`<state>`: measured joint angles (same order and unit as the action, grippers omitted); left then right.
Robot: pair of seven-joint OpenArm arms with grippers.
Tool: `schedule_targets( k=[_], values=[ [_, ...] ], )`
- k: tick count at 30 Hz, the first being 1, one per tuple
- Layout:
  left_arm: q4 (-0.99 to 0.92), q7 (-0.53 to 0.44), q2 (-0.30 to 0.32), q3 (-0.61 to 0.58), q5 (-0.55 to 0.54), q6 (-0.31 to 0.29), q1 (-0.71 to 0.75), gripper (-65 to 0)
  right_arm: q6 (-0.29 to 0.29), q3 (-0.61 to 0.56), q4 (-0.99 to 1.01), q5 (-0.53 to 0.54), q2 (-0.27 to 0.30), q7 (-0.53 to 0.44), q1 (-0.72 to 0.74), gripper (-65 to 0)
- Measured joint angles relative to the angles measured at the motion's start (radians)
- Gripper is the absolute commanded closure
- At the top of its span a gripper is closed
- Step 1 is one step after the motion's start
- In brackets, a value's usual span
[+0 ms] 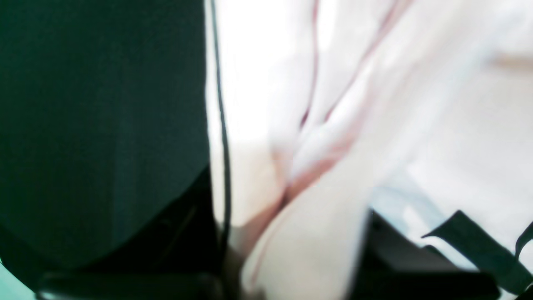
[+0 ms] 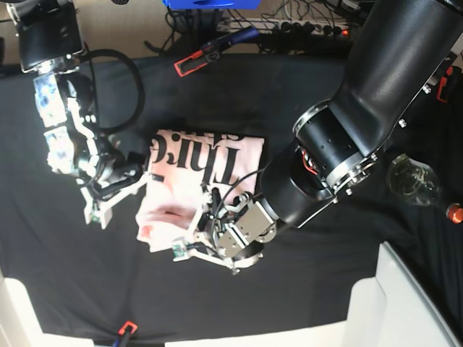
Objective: Fold the T-shirt properly
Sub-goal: 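Lift the corner with the left gripper and fold it toward the right gripper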
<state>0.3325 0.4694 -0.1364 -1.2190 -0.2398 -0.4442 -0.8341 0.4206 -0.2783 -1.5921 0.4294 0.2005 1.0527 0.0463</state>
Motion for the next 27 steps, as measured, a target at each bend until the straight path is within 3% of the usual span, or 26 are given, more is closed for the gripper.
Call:
schedule_targets(
  k=[4,9,23,25,27],
  values=[
    [-0.002,0.001,0.001,0.000,-0.003,-0.001,-0.008,0.0,0.000,-0.001,0.002,0.006,0.003,-0.050,-0.003,-20.5],
    [-0.006,0.003,0.028,0.000,-0.003,0.000,-0.010,0.0,0.000,-0.001,0.003,0.006,0.000,-0.048,-0.016,-20.5],
    [-0.017,0.000,0.030,0.000,-0.008,0.000,-0.010,-0.8,0.000,-0.001,0.003,0.006,0.000,-0.048,-0.016,-20.5],
    [-0.017,0.000,0.031,0.000,-0.008,0.000,-0.010,-6.0,0.000,-0.001,0.003,0.006,0.000,-0.048,-0.016,-20.5],
    [-0.017,0.018,0.029,0.000,-0.012,0.000,-0.012,-17.1,0.000,-0.001,0.003,0.006,0.000,-0.048,-0.016,-20.5]
  ],
)
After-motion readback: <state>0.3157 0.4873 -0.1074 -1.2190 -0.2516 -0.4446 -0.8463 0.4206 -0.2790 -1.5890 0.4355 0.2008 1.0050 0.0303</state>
